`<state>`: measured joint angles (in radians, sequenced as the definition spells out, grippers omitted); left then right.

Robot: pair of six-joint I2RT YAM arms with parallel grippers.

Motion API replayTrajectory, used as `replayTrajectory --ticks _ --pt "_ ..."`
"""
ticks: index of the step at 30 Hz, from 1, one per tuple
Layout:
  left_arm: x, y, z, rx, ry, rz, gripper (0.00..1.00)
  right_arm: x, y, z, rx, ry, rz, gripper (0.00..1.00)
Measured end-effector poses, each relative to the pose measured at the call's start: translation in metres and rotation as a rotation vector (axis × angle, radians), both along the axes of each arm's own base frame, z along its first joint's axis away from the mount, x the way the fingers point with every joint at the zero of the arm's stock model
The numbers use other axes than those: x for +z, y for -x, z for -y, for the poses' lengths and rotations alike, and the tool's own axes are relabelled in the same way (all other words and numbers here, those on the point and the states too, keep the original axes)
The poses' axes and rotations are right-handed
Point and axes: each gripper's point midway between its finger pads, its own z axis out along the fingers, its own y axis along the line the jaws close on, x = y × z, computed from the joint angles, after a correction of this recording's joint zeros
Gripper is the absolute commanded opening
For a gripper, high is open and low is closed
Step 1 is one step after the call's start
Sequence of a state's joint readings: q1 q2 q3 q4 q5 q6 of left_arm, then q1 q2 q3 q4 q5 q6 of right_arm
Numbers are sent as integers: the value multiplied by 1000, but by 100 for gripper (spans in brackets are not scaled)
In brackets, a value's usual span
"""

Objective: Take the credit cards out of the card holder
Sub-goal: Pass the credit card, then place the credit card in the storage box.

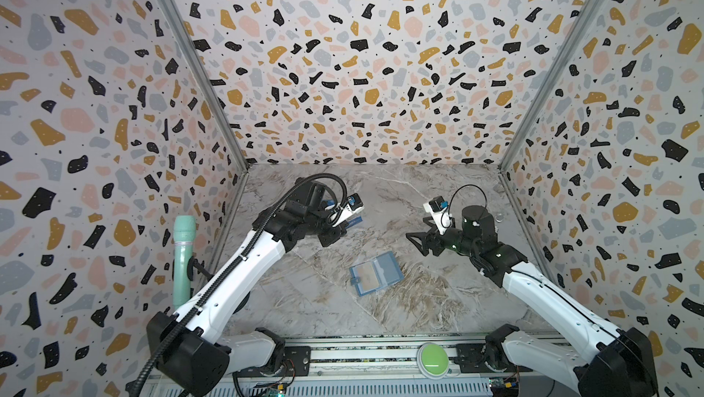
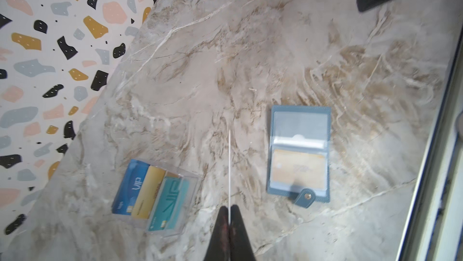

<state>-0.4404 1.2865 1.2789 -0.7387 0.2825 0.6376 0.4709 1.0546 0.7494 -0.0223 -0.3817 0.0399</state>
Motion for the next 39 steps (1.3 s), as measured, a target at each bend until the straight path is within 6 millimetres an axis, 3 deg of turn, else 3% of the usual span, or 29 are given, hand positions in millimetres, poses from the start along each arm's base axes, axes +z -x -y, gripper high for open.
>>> replayTrajectory --ticks 4,8,11,15,21,29,39 --pt "7 -32 -19 -30 -91 45 0 10 -5 6 -48 -15 47 87" --pt "1 -68 -33 -59 -182 43 0 20 -6 11 -80 -33 83 87" --pt "-12 -94 -42 -74 -244 16 0 23 -6 14 -95 -39 96 87" --pt "-45 -122 -56 -65 -350 -31 0 24 -5 17 -111 -42 108 87" --pt "-83 -123 -71 -122 -444 -126 0 25 -3 20 -120 -48 119 87" --pt "-83 -149 -82 -146 -481 -91 0 13 -5 20 -130 -41 89 87" --pt "-111 -161 -93 -196 -472 -135 0 13 -7 22 -144 -45 89 88"
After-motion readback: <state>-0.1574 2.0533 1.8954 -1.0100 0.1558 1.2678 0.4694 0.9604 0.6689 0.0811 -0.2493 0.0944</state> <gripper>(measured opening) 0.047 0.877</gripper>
